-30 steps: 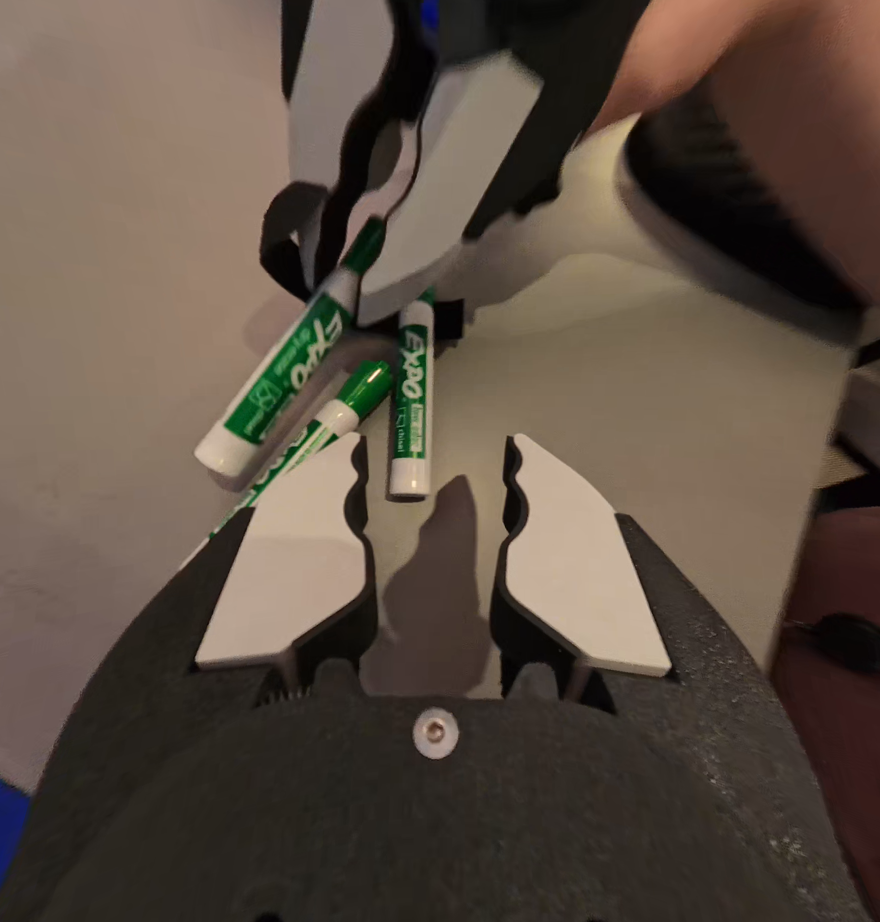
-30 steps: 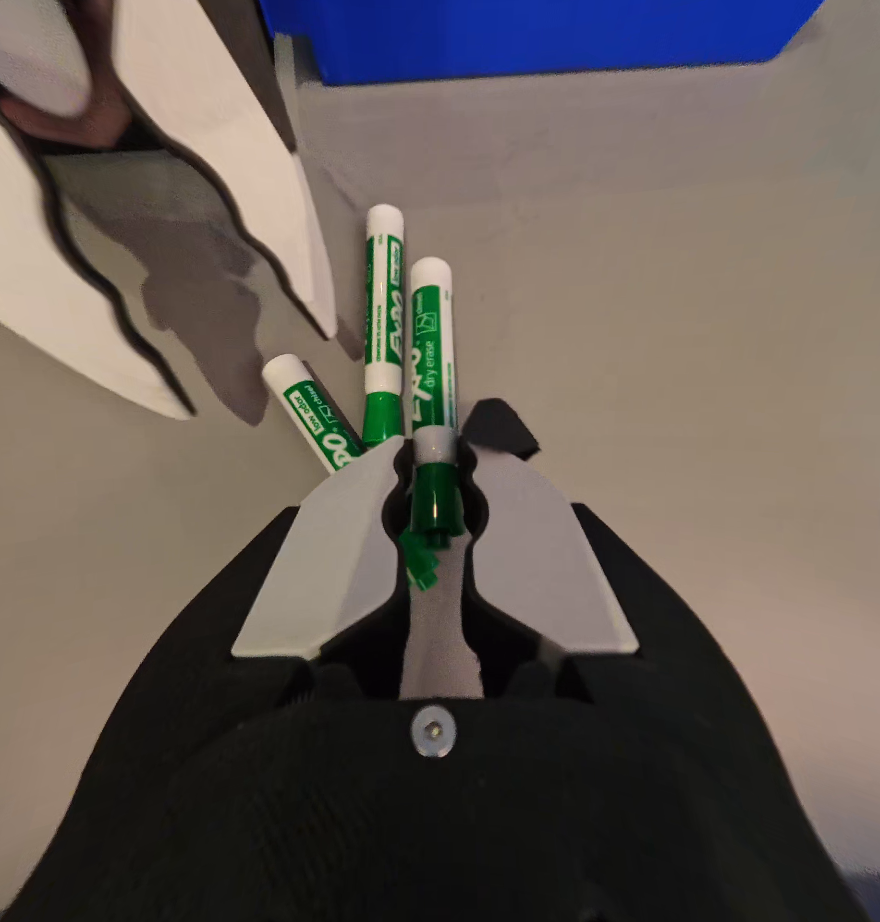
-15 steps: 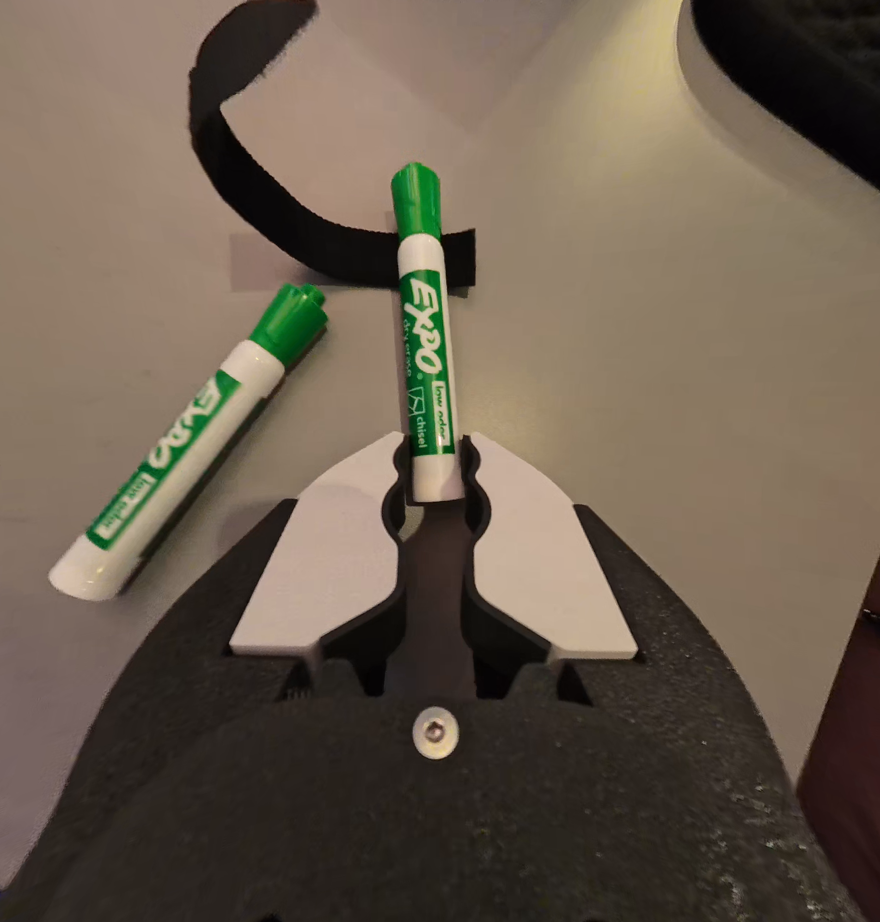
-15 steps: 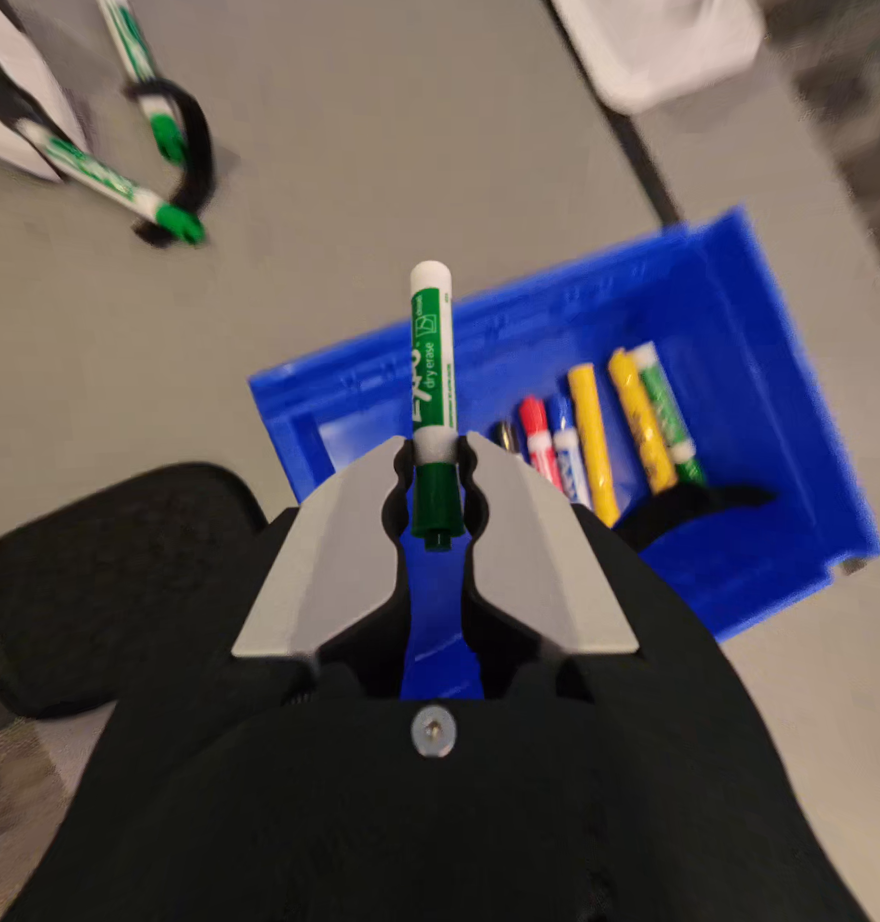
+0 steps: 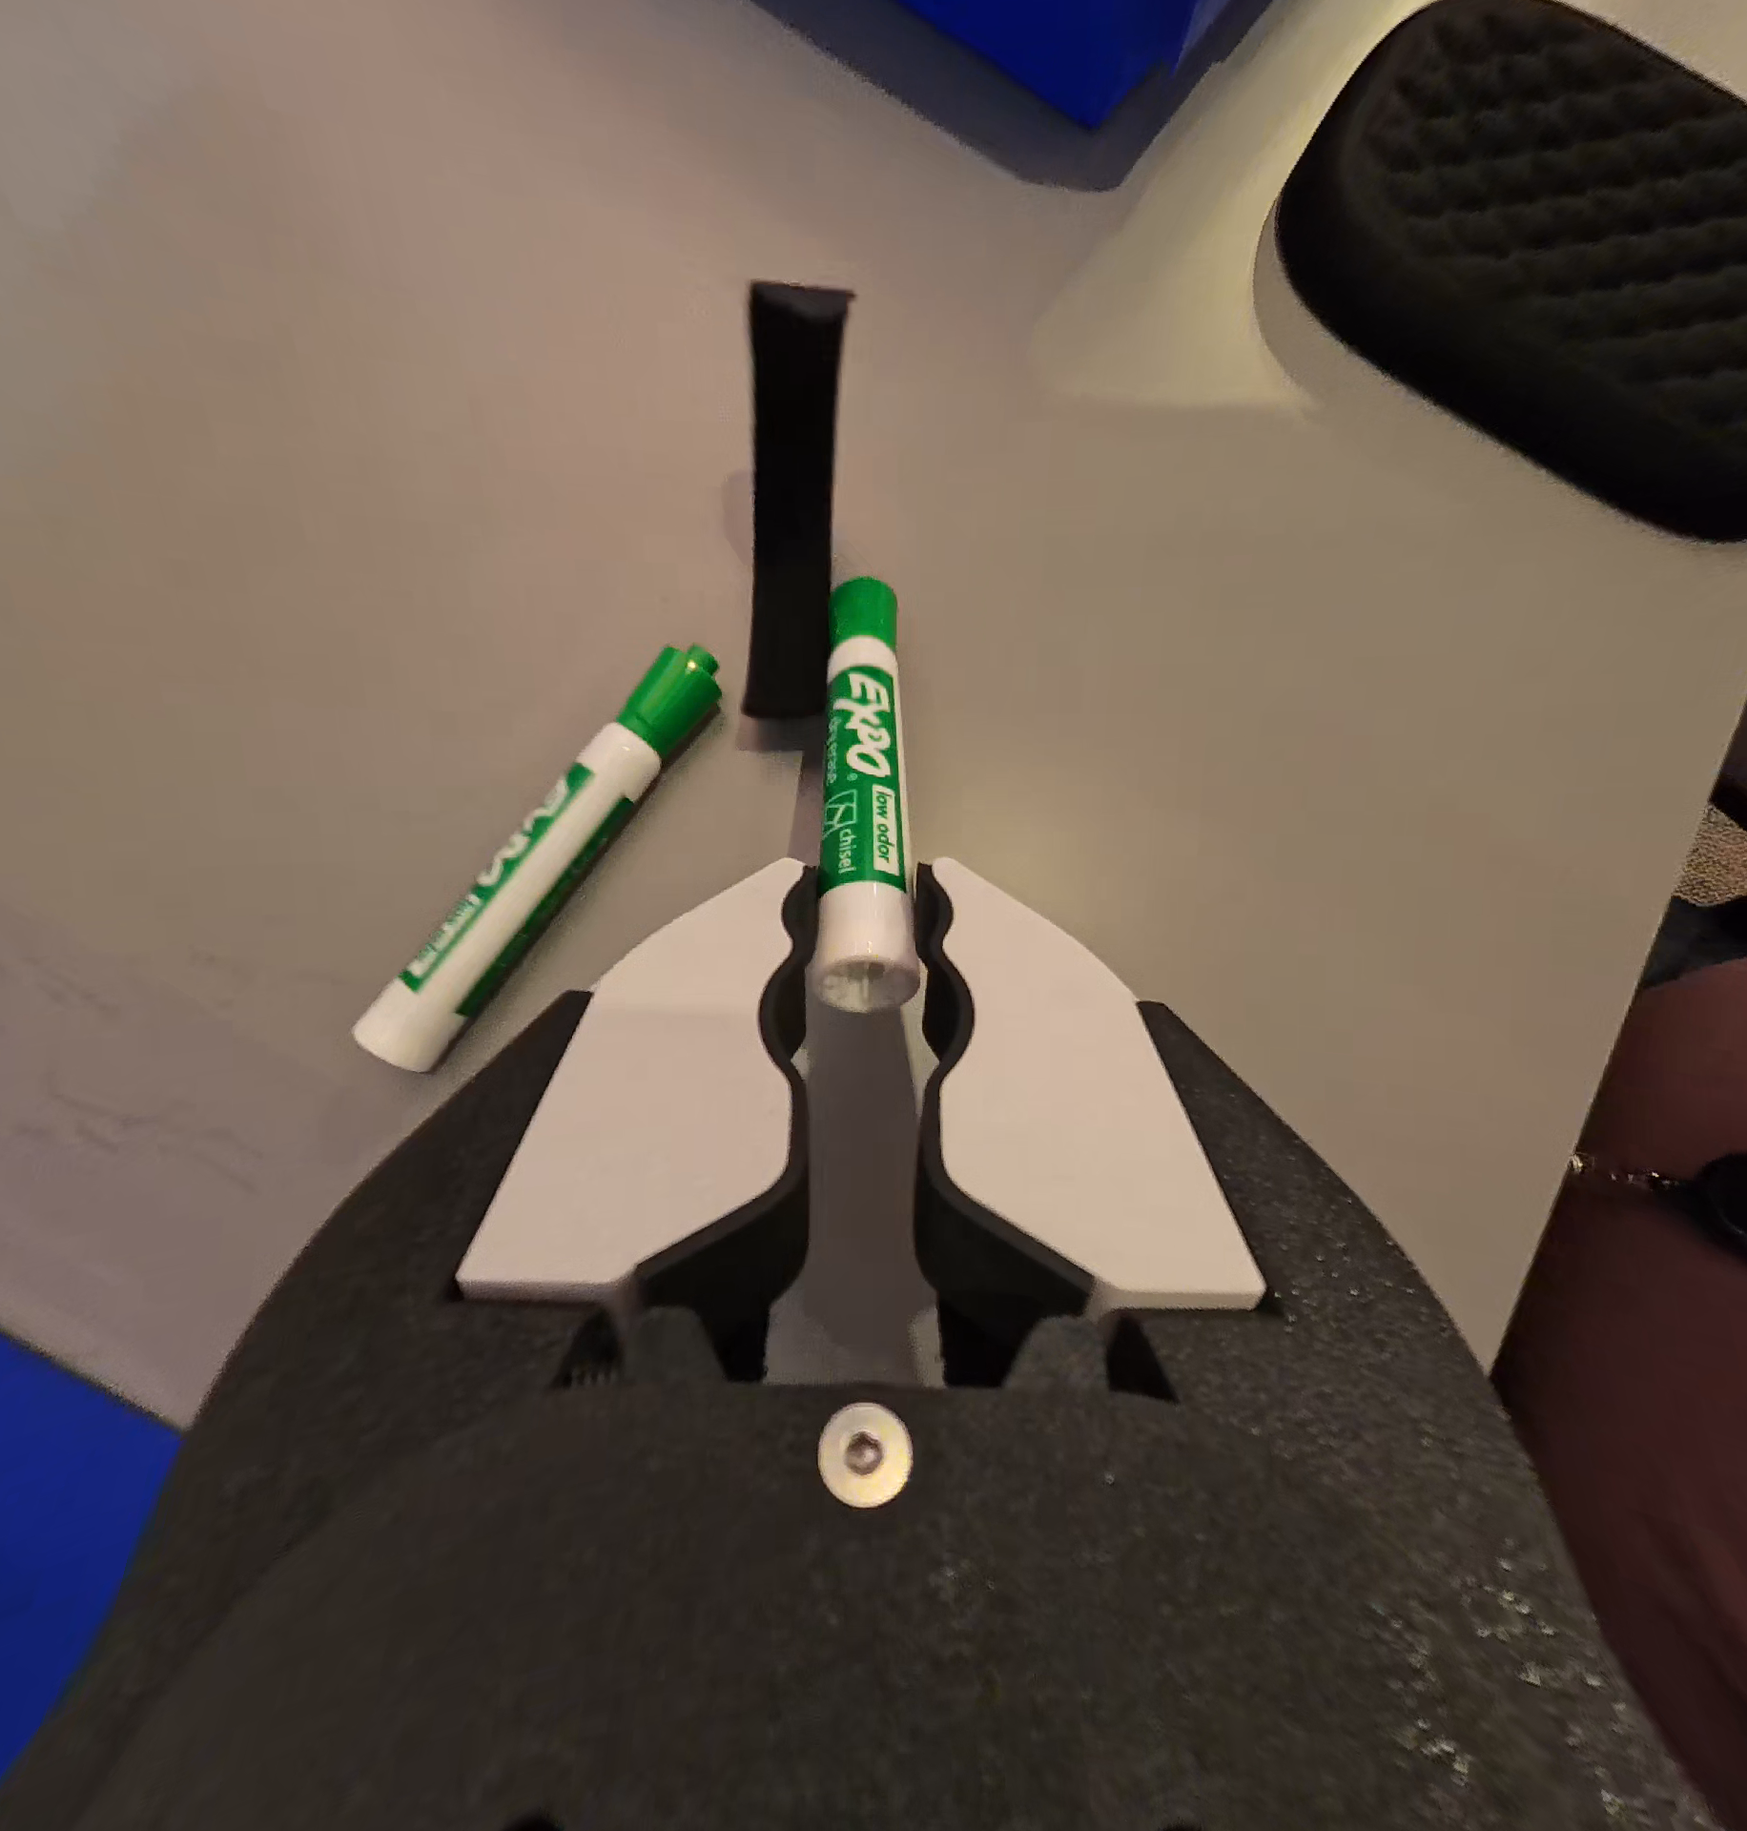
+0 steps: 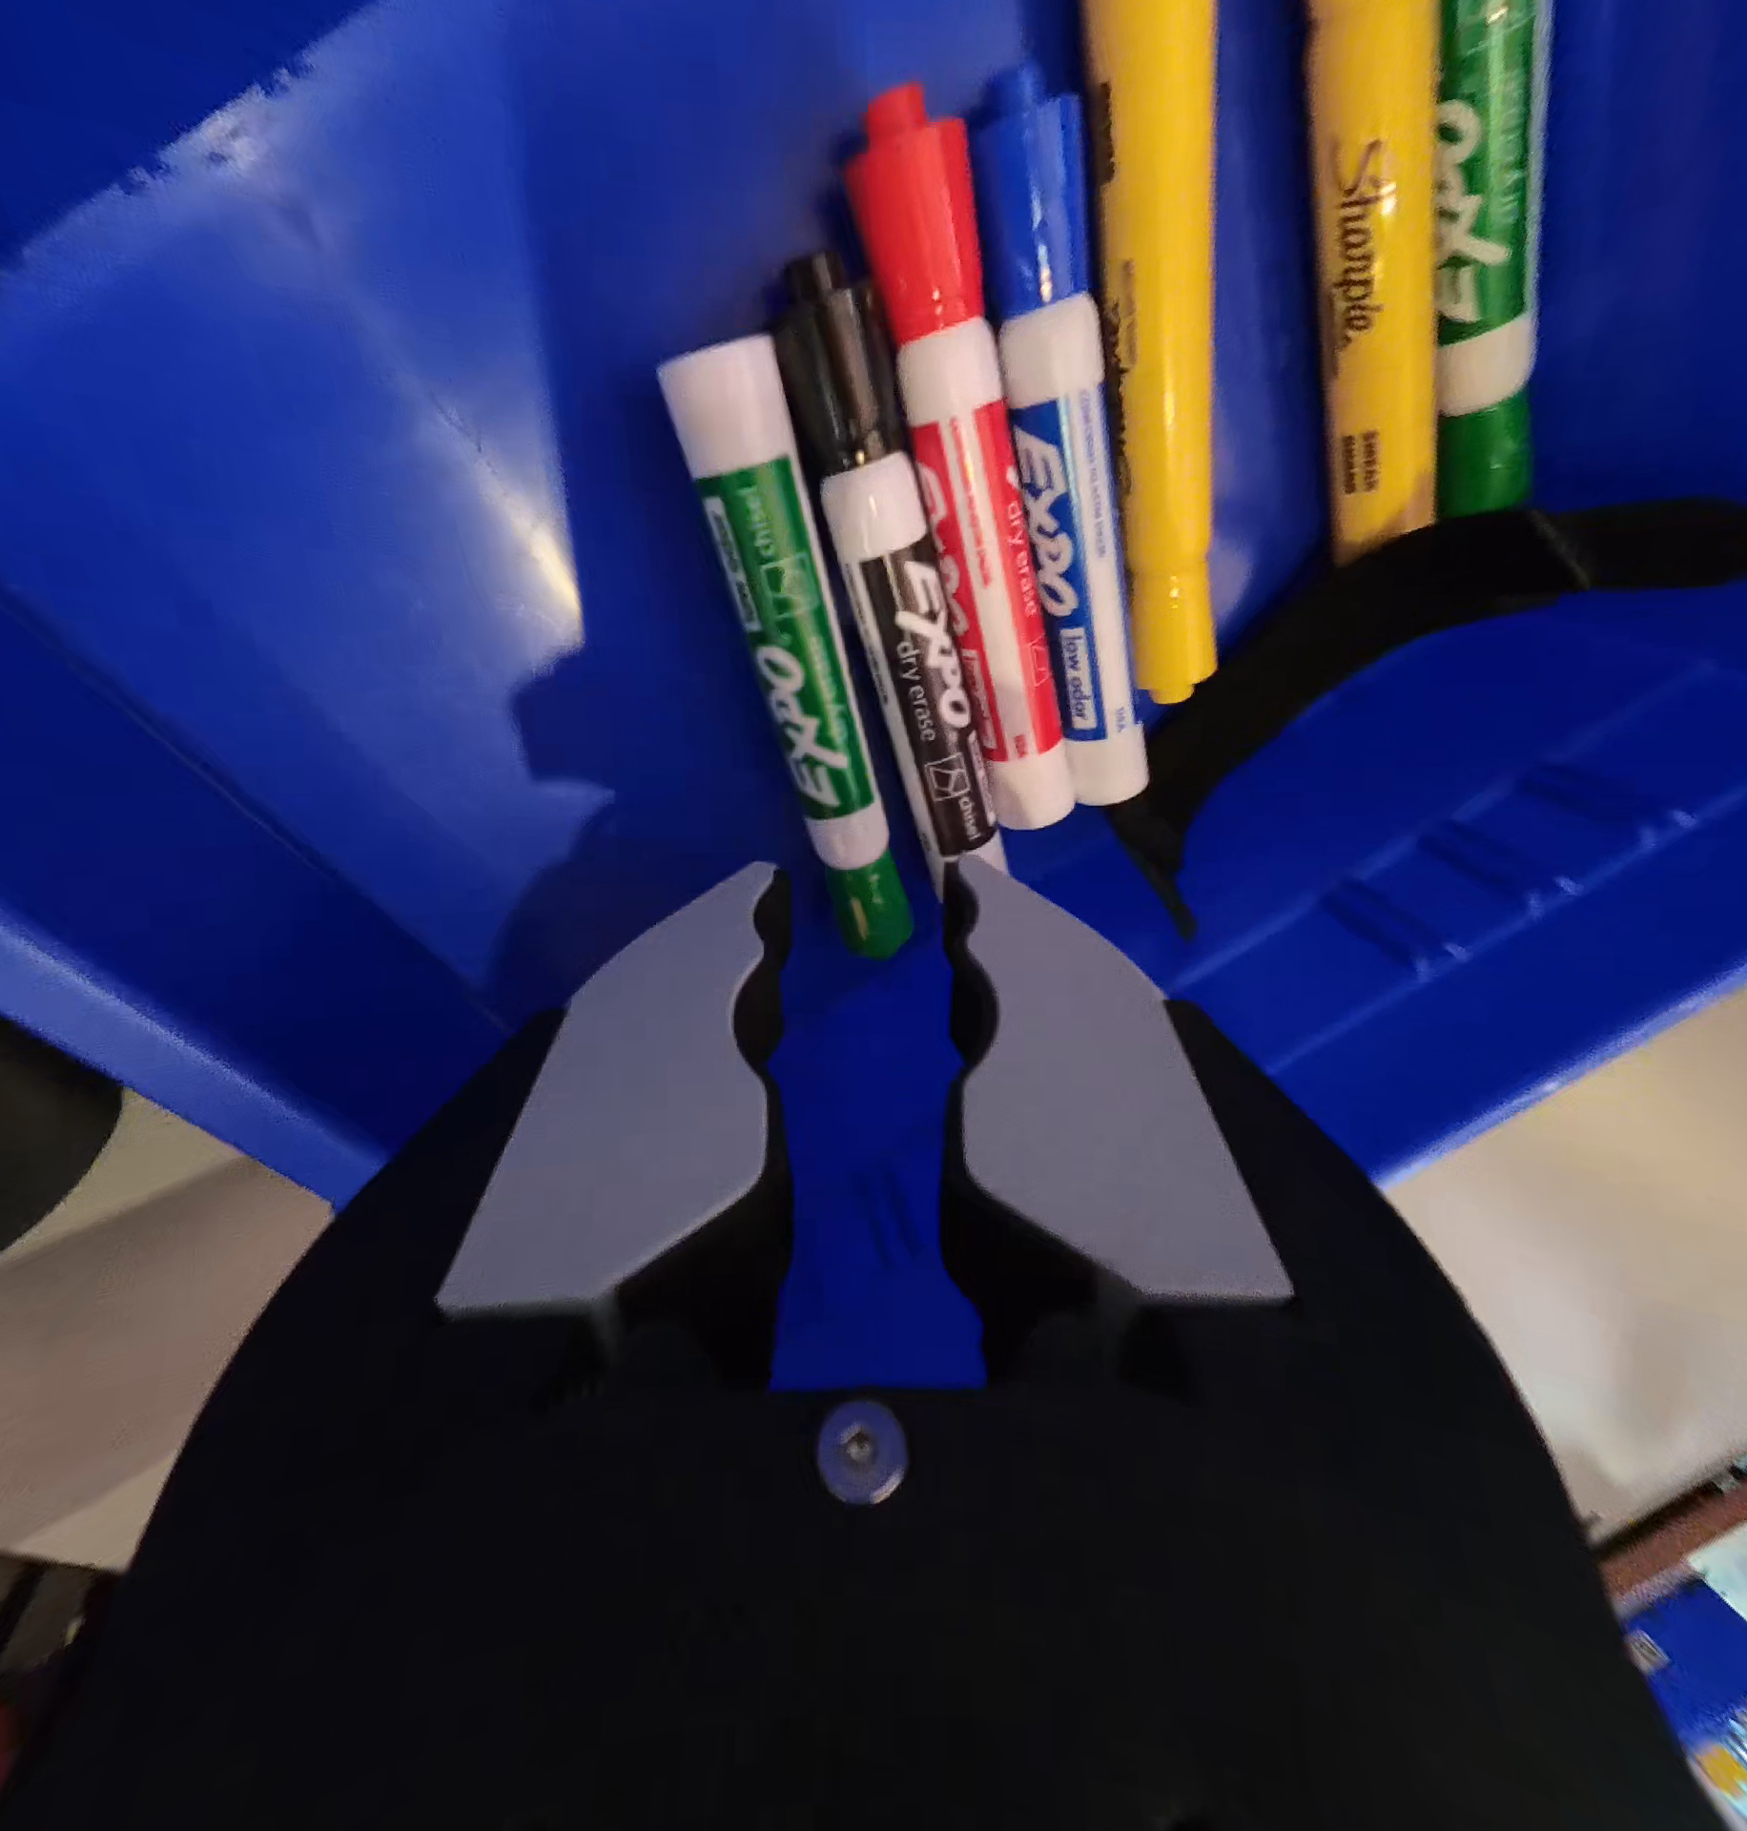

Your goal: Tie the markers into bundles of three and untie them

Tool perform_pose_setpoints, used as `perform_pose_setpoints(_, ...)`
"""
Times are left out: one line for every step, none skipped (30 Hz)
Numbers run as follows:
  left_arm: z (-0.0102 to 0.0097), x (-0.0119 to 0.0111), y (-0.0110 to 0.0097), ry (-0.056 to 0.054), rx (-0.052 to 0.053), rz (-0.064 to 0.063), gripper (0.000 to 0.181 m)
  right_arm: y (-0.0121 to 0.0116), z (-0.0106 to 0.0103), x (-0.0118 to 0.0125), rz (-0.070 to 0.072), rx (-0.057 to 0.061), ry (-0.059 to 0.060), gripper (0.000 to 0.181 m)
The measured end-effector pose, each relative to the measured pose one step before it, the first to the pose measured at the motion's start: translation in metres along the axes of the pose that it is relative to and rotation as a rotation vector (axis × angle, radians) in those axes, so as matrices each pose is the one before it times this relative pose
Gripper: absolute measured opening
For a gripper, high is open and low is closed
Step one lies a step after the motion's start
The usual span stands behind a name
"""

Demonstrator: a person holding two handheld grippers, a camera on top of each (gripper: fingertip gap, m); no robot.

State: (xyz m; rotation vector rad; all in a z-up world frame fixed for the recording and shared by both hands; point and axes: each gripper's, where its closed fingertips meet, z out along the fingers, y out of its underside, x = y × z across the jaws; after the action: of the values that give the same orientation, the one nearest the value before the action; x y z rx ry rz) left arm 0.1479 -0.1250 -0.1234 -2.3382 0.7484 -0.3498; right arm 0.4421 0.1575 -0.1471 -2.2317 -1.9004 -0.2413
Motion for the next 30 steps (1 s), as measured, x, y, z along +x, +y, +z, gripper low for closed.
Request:
perform_pose_setpoints(-0.00329, -0.00088, -0.00324, -0.0023, 0.0087, 0.0024, 0.019, -0.00211, -0.003, 0.00087, 0.0128, 0.0333, 0.0109, 0.033)
perform_pose_setpoints(-0.00297, -0.00036, -0.0027, 0.0001, 0.0059, 0.0022, 0.019, -0.00429, -0.00448, 0.00116, 0.0173, 0.0502, 0.0121, 0.036)
perform_pose_setpoints(-0.00292, 0.00001, -0.00251, 0.0016, 0.0043, 0.0038, 0.018, -0.00513, -0.00627, 0.00167, 0.0168, 0.0568, 0.0188, 0.04)
perform_pose_setpoints(-0.00283, -0.00027, -0.00296, -0.0034, 0.0089, 0.0052, 0.018, -0.00687, -0.00869, 0.00102, 0.0112, 0.0608, 0.0253, 0.041)
perform_pose_setpoints(-0.00303, -0.00027, -0.00289, -0.0045, 0.0083, 0.0026, 0.018, -0.01063, -0.01114, -0.0011, 0.0026, 0.0741, 0.0274, 0.044)
perform_pose_setpoints(-0.00281, 0.00023, -0.00313, -0.0007, 0.0107, 0.0011, 0.018, -0.01535, -0.01326, -0.00478, -0.0057, 0.0893, 0.0211, 0.045)
perform_pose_setpoints(-0.00258, 0.00088, -0.00316, 0.0034, 0.0118, -0.0007, 0.019, -0.02008, -0.01411, -0.00999, -0.0152, 0.1001, 0.0057, 0.046)
perform_pose_setpoints(-0.00211, 0.00102, -0.00334, 0.0016, 0.0141, 0.0002, 0.018, -0.02391, -0.01327, -0.01643, -0.029, 0.1077, -0.0171, 0.046)
perform_pose_setpoints(-0.00179, 0.00065, -0.00301, -0.0032, 0.0127, 0.0038, 0.018, -0.0265, -0.0105, -0.02293, -0.0405, 0.1084, -0.0428, 0.046)
perform_pose_setpoints(-0.00133, 0.00088, -0.00177, -0.0034, 0.0034, 0.0041, 0.018, -0.02713, -0.00578, -0.02842, -0.0442, 0.0998, -0.0698, 0.046)
perform_pose_setpoints(-0.00121, 0.00098, -0.00264, -0.0055, 0.0088, 0.0068, 0.018, -0.02555, 0.00023, -0.03197, -0.0442, 0.0809, -0.0928, 0.046)
perform_pose_setpoints(-0.00071, 0.00281, -0.00364, 0.0046, 0.0148, 0.0096, 0.018, -0.02209, 0.00624, -0.03118, -0.0464, 0.0575, -0.0953, 0.046)
perform_pose_setpoints(0.00008, 0.00438, -0.0033, 0.0157, 0.0107, 0.0052, 0.019, -0.01801, 0.0111, -0.02671, -0.0522, 0.0361, -0.0783, 0.046)
perform_pose_setpoints(0.00137, 0.00287, -0.00404, 0.009, 0.0085, -0.0015, 0.018, -0.01442, 0.01452, -0.0212, -0.0564, 0.0201, -0.0583, 0.046)
perform_pose_setpoints(0.00086, 0.00242, -0.0021, 0.0036, 0.0034, 0.0022, 0.018, -0.00998, 0.01609, -0.01481, -0.0548, 0.0054, -0.0371, 0.046)
perform_pose_setpoints(0.00111, 0.00226, -0.00087, 0.0026, -0.0039, 0.0086, 0.018, -0.00543, 0.01638, -0.00846, -0.0463, -0.0094, -0.0161, 0.046)
perform_pose_setpoints(0.00101, 0.00133, -0.00055, -0.0041, -0.0019, 0.0106, 0.018, -0.00153, 0.01595, -0.00442, -0.0319, -0.0218, -0.006, 0.046)
perform_pose_setpoints(0.00087, 0.0014, 0.00064, -0.0016, -0.0067, 0.0075, 0.018, 0.0006, 0.01495, -0.00233, -0.0153, -0.0226, -0.0049, 0.046)
perform_pose_setpoints(0.0005, 0.00133, 0.00057, -0.001, -0.003, 0.0058, 0.018, 0.0018, 0.01337, -0.00079, 0.0021, -0.0183, -0.0065, 0.047)
perform_pose_setpoints(-0.00027, 0.00141, 0.00038, 0.0015, 0.0021, 0.0009, 0.018, 0.00136, 0.0113, 0.00058, 0.0149, -0.009, -0.0057, 0.047)
perform_pose_setpoints(-0.00049, 0.00196, 0.0008, 0.0073, 0.0006, -0.0024, 0.018, -0.00094, 0.00857, 0.00216, 0.0199, 0.0113, 0.0013, 0.046)
perform_pose_setpoints(-0.00089, 0.00202, 0.0005, 0.0085, 0.0045, -0.0027, 0.018, -0.00232, 0.00592, 0.00199, 0.0195, 0.0247, 0.0004, 0.043)
perform_pose_setpoints(-0.0012, 0.00185, 0.00003, 0.0091, 0.0094, -0.0045, 0.018, -0.00179, 0.00399, -0.00037, 0.0164, 0.0188, -0.0145, 0.039)
perform_pose_setpoints(-0.00109, 0.00174, 0.00028, 0.0117, 0.0074, -0.0079, 0.018, -0.00154, 0.00199, -0.00218, 0.0077, 0.0124, -0.0216, 0.024)
perform_pose_setpoints(-0.00119, 0.00035, 0.0005, 0.0053, 0.0065, -0.0101, 0.018, -0.00133, 0.00074, -0.00299, -0.0003, 0.0108, -0.022, 0.021)
perform_pose_setpoints(-0.00127, 0.00256, -0.00019, 0.0241, 0.0118, -0.014, 0.018, -0.00073, -0.00002, -0.00441, 0.001, 0.0045, -0.0272, 0.02)
perform_pose_setpoints(-0.00088, 0.00303, -0.00078, 0.0283, 0.0166, -0.0188, 0.018, -0.00006, -0.00091, -0.00355, 0.0076, -0.0023, -0.0187, 0.02)
perform_pose_setpoints(-0.00073, 0.0003, -0.00119, 0.0079, 0.0213, -0.0177, 0.021, 0.00138, -0.00264, 0.00002, 0.0067, -0.0127, 0.0091, 0.02)
perform_pose_setpoints(-0.00138, -0.00247, -0.00125, -0.0142, 0.0207, -0.0078, 0.032, 0.00419, -0.00549, 0.0034, -0.0033, -0.0273, 0.0333, 0.02)
perform_pose_setpoints(-0.00216, -0.00294, -0.00081, -0.0207, 0.0204, 0.0027, 0.051, 0.00629, -0.00935, 0.00467, -0.0102, -0.0355, 0.0387, 0.02)
